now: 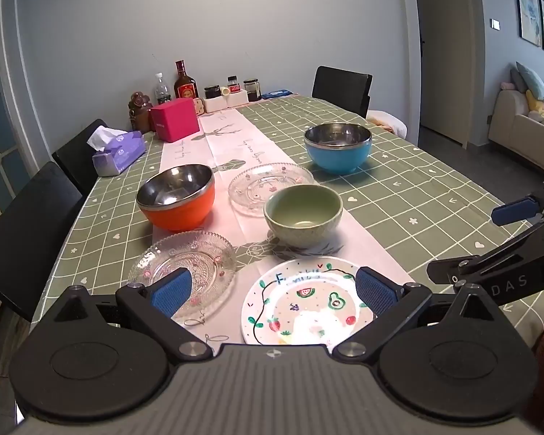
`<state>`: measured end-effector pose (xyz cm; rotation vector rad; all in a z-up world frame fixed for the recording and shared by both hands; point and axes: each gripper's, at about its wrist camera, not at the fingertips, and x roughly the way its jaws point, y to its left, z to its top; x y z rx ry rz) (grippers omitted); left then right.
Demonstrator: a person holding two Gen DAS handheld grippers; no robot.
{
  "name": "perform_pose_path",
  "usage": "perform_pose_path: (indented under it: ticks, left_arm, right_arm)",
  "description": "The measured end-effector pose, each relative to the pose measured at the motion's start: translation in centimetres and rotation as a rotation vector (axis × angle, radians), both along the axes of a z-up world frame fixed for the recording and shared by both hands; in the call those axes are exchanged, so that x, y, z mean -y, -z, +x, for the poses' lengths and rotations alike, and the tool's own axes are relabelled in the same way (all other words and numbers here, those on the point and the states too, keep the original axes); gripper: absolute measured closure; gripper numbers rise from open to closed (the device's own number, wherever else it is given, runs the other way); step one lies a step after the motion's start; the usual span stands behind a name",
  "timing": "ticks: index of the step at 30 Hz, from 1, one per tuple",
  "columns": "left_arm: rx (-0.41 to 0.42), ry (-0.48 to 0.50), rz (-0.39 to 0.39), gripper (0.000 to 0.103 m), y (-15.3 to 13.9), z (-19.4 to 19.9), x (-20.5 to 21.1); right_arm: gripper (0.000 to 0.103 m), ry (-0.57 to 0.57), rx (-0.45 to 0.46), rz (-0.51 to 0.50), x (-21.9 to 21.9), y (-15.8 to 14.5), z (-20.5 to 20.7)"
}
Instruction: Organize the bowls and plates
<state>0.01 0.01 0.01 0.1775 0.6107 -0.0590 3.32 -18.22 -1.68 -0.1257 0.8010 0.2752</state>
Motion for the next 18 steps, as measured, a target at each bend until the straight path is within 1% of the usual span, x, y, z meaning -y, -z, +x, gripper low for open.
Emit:
perform_pose_path:
  ticks: [12,14,15,18]
  left_arm:
    - [0.001,-0.003,-0.003,0.0,-0.09,-0.44,0.12]
    - [-0.004,-0.001,-0.003,0.0,0.61,-0.56,-0.01]
    - [-0.016,-0.001,-0.004,0.0,0.48,0.09,-0.07]
    - [-0.02,-0.001,-0.004,0.0,0.39,0.2,-0.02]
  right_arm:
    - [0.003,-0.003,0.005,-0.004,-0.3,-0.16,-0.28]
    - [0.002,-0.003,0.005,-0.007,-0.44,-0.1,-0.3]
    - [0.003,-0.003,0.002,-0.004,-0.41,-0.22,-0.37]
    - [0.003,-0.008,0.004,-0.001,-0.25,-0.13,-0.23]
